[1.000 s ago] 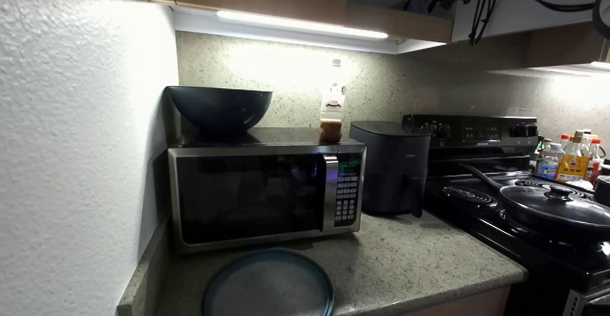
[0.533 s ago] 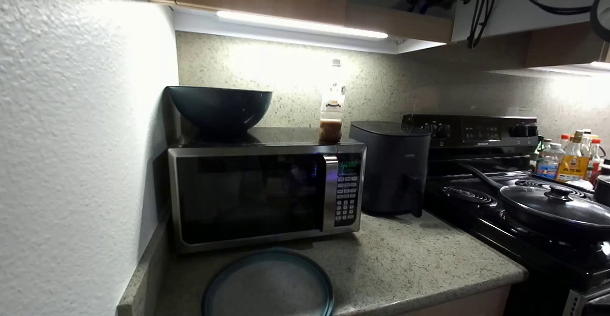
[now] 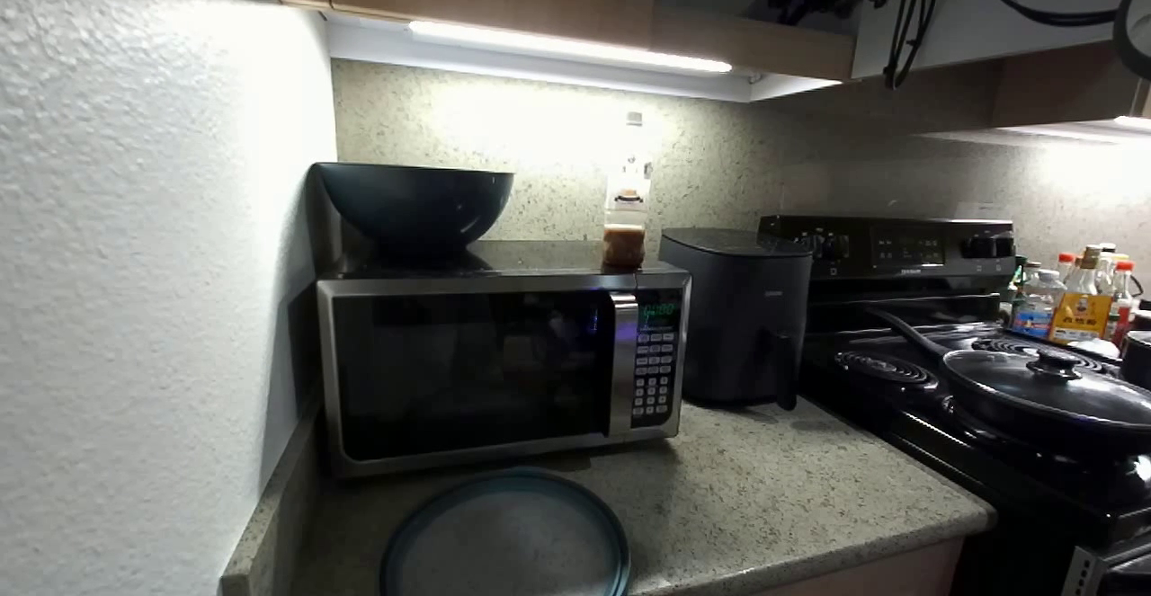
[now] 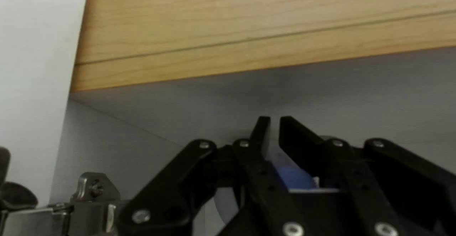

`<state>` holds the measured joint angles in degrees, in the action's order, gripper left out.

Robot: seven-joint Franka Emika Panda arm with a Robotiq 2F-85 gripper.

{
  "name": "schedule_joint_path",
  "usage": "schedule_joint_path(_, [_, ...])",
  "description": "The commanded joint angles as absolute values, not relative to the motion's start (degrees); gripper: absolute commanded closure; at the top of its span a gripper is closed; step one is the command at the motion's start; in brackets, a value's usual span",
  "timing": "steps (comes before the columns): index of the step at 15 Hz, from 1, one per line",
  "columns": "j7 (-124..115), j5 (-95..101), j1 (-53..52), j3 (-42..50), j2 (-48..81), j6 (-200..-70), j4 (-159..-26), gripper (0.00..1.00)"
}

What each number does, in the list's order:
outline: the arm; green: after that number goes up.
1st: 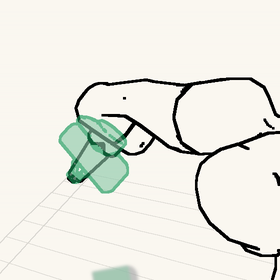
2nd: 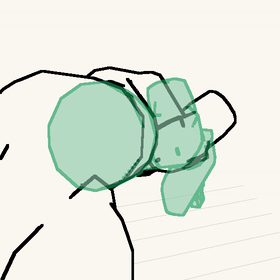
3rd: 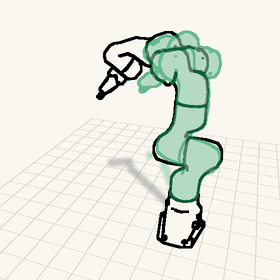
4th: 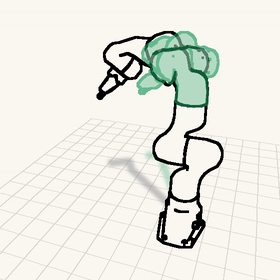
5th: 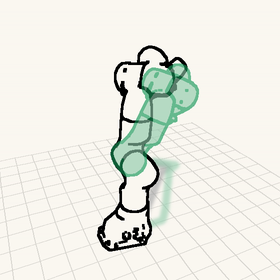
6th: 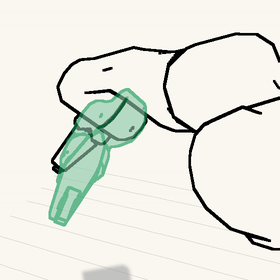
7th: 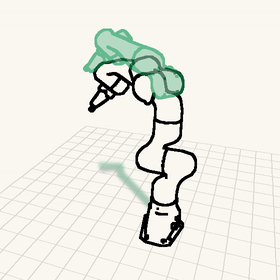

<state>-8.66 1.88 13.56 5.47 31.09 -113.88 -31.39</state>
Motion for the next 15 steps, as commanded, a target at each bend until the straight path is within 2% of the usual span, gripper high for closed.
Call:
schedule_joint_path(1, [-10.91,5.47,11.66,7.76,29.00,-105.57,-31.22,0.51])
schedule_joint_path(2, [-11.33,6.47,11.07,8.26,28.64,-102.44,-30.90,0.45])
schedule_joint_path(3, [-11.65,7.18,10.71,9.19,31.56,-96.98,-24.44,0.39])
schedule_joint_path(7, [-10.83,8.53,9.70,9.67,32.22,-88.08,-19.06,0.14])
schedule_joint_path(9, [-10.95,8.87,8.98,9.92,29.78,-88.74,-22.95,0.02])
schedule_joint_path(11, [-10.86,8.41,9.23,9.89,30.02,-89.29,-22.83,0.00])
schedule_joint_path(12, [-10.48,8.05,10.13,9.50,32.87,-87.94,-17.77,0.00])
schedule_joint_path(15, [-9.42,7.76,10.73,9.32,31.70,-95.03,-20.88,0.00])
